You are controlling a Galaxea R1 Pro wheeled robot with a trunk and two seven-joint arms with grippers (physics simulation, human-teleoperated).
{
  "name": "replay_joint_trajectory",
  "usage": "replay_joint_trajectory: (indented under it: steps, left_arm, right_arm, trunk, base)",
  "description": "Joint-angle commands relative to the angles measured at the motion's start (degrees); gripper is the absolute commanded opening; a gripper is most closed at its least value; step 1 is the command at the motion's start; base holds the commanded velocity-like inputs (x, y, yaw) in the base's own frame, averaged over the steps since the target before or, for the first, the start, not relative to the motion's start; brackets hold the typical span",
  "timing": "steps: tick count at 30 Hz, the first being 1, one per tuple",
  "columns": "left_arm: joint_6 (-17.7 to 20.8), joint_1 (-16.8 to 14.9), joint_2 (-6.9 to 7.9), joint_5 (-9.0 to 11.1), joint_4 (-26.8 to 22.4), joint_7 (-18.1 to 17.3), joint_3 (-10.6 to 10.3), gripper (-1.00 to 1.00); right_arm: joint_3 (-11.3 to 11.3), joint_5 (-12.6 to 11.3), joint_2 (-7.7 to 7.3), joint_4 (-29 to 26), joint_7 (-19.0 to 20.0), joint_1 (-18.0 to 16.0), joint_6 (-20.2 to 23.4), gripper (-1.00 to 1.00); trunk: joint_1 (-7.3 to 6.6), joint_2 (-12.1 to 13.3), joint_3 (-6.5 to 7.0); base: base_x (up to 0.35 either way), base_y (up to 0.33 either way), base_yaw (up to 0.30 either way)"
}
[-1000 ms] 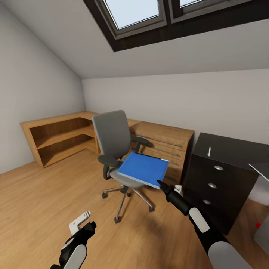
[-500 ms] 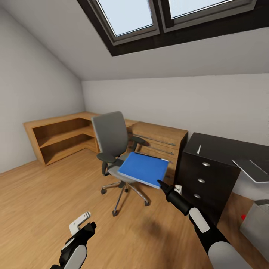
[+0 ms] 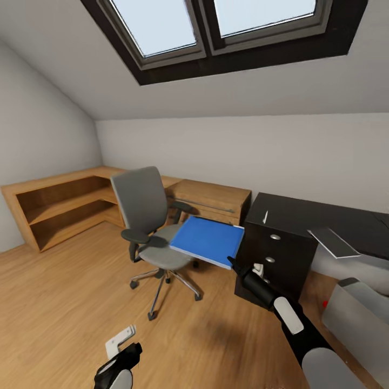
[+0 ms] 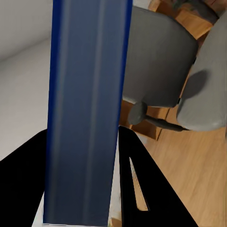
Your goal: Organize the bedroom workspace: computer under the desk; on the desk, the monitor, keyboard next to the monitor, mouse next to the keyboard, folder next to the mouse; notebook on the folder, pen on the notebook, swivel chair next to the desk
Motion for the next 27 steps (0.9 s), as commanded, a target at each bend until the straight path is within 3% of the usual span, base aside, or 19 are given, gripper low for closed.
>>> replay_joint_trajectory:
  steps: [1, 7, 9, 10, 11, 15, 19, 22, 26, 27]
  left_arm:
    - [-0.41, -0.06, 0.12, 0.17, 3.26, 0.32, -0.18, 1.00]
    - [-5.21, -0.06, 0.13, -0.07, 12.98, -1.20, -0.33, 1.00]
    - [-8.15, -0.07, 0.18, -0.13, 17.06, -4.65, -0.44, 1.00]
    - [-9.88, -0.07, 0.29, -0.26, 22.65, -11.10, -0.44, 1.00]
    - [-10.21, -0.08, 0.31, -0.55, 24.62, -13.59, -0.43, 1.00]
    - [-10.68, -0.06, 0.33, -2.83, 27.35, -17.81, -0.39, 1.00]
    - [-10.83, -0.04, 0.08, -4.57, 28.72, -19.01, -0.33, 1.00]
    - [-10.94, -0.02, -0.11, -5.24, 34.34, -20.90, -0.32, 1.00]
    - [-11.01, -0.12, -0.04, -5.04, 38.59, -26.89, -0.25, 1.00]
    - [-11.09, -0.16, 0.03, -5.00, 39.89, -30.44, -0.19, 1.00]
  right_arm:
    - [-0.05, 0.24, 0.01, -1.00, 0.01, 0.00, 0.42, -1.00]
    - [0.02, 2.27, 0.05, -3.05, -0.03, 0.04, 0.42, -1.00]
    - [0.02, 2.93, 0.05, -3.44, -0.04, 0.05, 0.42, -1.00]
    - [-0.02, 3.25, -0.02, -3.68, 0.01, 0.05, 0.42, -1.00]
    - [-0.03, 3.31, -0.04, -3.89, 0.02, 0.07, 0.42, -1.00]
    - [-0.04, 3.38, -0.07, -5.64, 0.04, 0.19, 0.42, -1.00]
    - [-0.04, 3.40, -0.08, -6.82, 0.04, 0.42, 0.42, -1.00]
    - [-0.04, 3.41, -0.01, -7.19, 0.00, 0.56, 0.42, -1.00]
    - [-0.03, 3.45, -0.04, -7.31, -0.03, 0.57, 0.44, -1.00]
    - [0.00, 3.46, -0.15, -7.57, -0.08, 0.58, 0.47, -1.00]
  trunk:
    - [-0.23, 0.39, 0.15]
    - [-1.55, 2.79, 1.36]
    - [-1.99, 3.59, 1.76]
    - [-2.21, 3.99, 1.97]
    - [-2.43, 4.40, 2.17]
    - [-3.31, 6.00, 2.98]
    - [-4.19, 7.60, 3.78]
    - [-4.84, 8.81, 4.39]
    - [-5.72, 10.41, 5.19]
    - [-5.94, 10.81, 5.39]
  base:
    - [0.000, 0.000, -0.253]
    - [0.000, 0.000, -0.253]
    - [0.000, 0.000, -0.253]
    - [0.000, 0.000, -0.253]
    - [0.000, 0.000, -0.253]
    - [0.000, 0.000, -0.253]
    - [0.000, 0.000, -0.254]
    - [0.000, 0.000, -0.255]
    - [0.000, 0.000, -0.255]
    - [0.000, 0.000, -0.256]
